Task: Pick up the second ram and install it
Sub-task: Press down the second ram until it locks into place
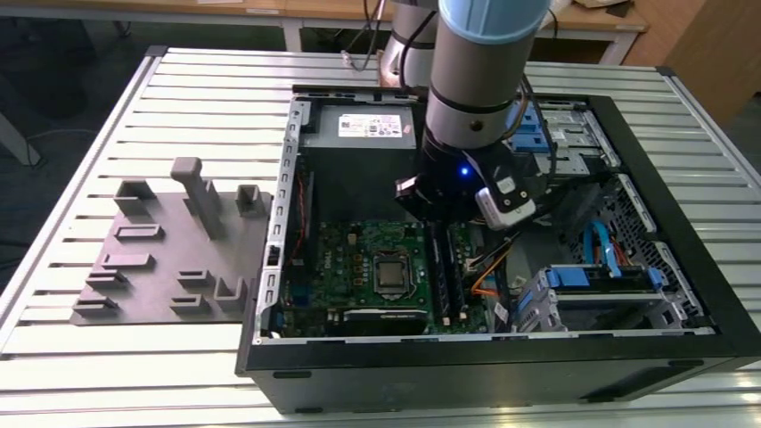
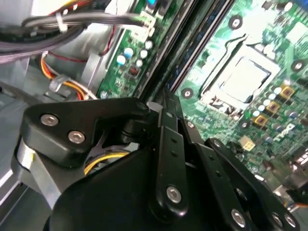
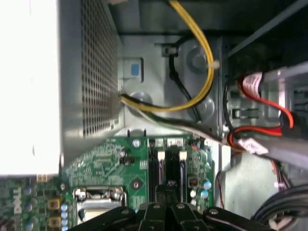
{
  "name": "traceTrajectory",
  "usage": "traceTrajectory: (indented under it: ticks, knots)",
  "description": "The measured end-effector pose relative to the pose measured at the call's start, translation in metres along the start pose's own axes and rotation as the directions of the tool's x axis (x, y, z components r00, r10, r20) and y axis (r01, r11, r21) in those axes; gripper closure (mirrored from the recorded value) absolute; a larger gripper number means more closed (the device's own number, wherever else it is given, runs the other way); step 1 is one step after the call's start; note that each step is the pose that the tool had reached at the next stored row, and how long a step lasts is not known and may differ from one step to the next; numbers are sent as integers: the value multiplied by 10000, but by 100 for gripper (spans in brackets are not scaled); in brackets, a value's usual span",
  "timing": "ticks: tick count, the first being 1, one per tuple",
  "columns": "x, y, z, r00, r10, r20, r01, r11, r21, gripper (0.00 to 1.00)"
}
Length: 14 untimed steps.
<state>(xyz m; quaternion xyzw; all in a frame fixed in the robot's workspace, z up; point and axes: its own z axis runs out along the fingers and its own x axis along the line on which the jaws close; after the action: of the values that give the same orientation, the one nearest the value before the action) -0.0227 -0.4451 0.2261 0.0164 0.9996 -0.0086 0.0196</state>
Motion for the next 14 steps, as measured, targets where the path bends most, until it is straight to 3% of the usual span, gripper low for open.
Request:
traceTrajectory:
  ticks: [14]
  knots:
    - [-12,-490,68,10000,-10,0,10,9997,254,89]
